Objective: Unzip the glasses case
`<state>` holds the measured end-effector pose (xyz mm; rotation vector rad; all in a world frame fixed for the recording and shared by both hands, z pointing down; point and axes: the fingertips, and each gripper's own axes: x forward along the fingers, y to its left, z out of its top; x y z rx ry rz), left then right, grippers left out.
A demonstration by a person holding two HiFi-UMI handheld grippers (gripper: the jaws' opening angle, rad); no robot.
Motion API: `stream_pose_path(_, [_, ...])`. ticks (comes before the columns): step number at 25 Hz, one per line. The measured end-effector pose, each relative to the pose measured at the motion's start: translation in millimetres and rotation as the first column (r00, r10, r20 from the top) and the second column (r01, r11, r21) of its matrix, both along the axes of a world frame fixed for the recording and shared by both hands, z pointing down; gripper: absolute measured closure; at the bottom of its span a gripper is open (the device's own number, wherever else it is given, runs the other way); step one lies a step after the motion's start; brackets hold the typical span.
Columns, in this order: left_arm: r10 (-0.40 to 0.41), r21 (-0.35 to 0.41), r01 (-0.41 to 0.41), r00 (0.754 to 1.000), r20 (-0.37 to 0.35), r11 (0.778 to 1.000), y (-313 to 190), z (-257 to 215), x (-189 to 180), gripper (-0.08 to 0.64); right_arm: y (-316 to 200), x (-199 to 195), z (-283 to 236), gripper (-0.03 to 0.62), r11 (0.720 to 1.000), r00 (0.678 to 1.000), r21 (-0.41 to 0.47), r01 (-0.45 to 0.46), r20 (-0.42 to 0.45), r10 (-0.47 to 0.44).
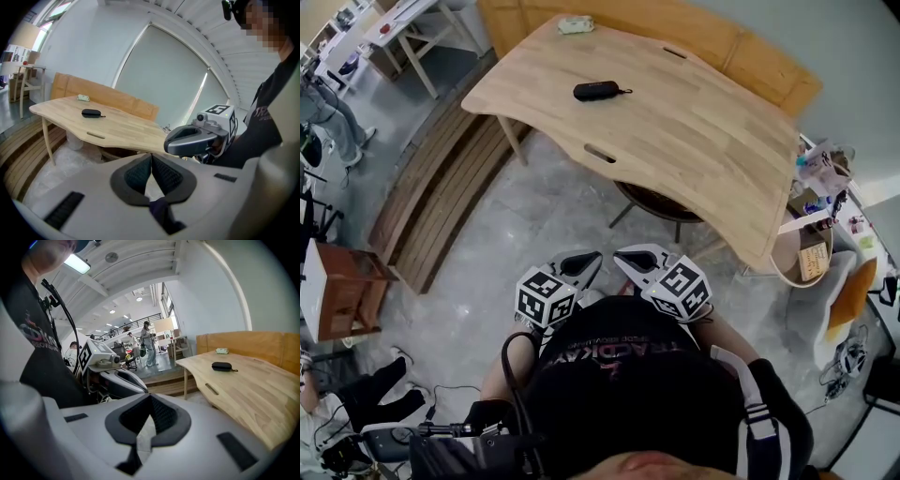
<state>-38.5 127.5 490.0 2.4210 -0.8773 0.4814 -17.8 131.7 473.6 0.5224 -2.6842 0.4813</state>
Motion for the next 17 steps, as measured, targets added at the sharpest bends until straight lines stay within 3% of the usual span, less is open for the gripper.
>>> stream_pose_path(17, [-0.017,0.0,0.017,1.0,-0.009,1.0,-1,-1,-17,0.545,1,-16,0,0.577,1.0,1.0,0.005,0.007,-0.008,-0.007])
